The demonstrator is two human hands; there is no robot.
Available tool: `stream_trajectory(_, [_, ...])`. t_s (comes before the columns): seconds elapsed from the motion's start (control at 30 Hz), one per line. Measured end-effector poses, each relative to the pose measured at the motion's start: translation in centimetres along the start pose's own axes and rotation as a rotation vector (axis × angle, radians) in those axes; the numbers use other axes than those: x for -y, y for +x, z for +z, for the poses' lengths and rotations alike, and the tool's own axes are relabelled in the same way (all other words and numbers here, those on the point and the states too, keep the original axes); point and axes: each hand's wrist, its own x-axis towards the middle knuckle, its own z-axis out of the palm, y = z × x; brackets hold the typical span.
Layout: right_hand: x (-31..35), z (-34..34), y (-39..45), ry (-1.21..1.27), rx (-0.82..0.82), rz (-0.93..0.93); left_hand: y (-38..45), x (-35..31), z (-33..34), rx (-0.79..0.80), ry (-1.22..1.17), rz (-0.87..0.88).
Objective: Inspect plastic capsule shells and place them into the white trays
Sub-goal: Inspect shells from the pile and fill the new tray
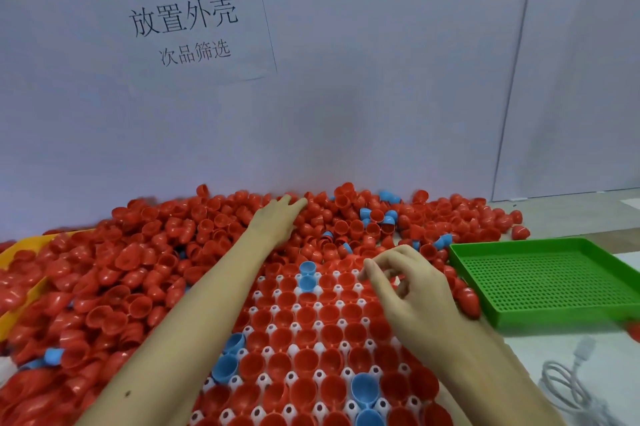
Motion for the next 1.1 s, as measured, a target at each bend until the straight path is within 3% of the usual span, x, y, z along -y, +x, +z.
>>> stream_trajectory(0.17, [-0.3,-0.1,-0.1,-0.013,-0.006,0.014,-2.5,0.3,-1.1,-0.209,-0.154,-0.020])
stream_trajectory(0.33, [-0.2,-0.3,0.0,0.028,0.003,0.060,-9.0,-1.6,-5.4,-0.431,-0.801,-0.062])
stream_trajectory(0.4, [0.3,-0.3,0.0,0.120,0.055,0.108,-12.8,-2.9,-7.1,-0.388,-1.102,-0.082])
stream_trajectory(0.5, [2.1,-0.2,-0.5,0.300,0.265,0.100,-18.8,-4.5,-8.9,-0.213,-1.564,-0.078])
stream_trajectory(0.63, [4.7,0.7,-2.0,0.399,0.455,-0.037,-24.1,-5.4,-9.6,-0.101,-1.876,-0.094])
stream_trajectory(0.77, [5.8,0.8,-2.7,0.384,0.456,-0.059,-26.0,-5.2,-9.0,-0.113,-1.854,-0.138])
stream_trajectory(0.93, [5.6,1.1,-2.8,0.343,0.486,-0.012,-26.7,-4.3,-8.3,-0.209,-1.458,-0.086])
stream_trajectory(1.1, [5.5,1.7,-3.0,0.347,0.487,-0.035,-26.8,-4.0,-7.3,-0.410,-1.132,0.036])
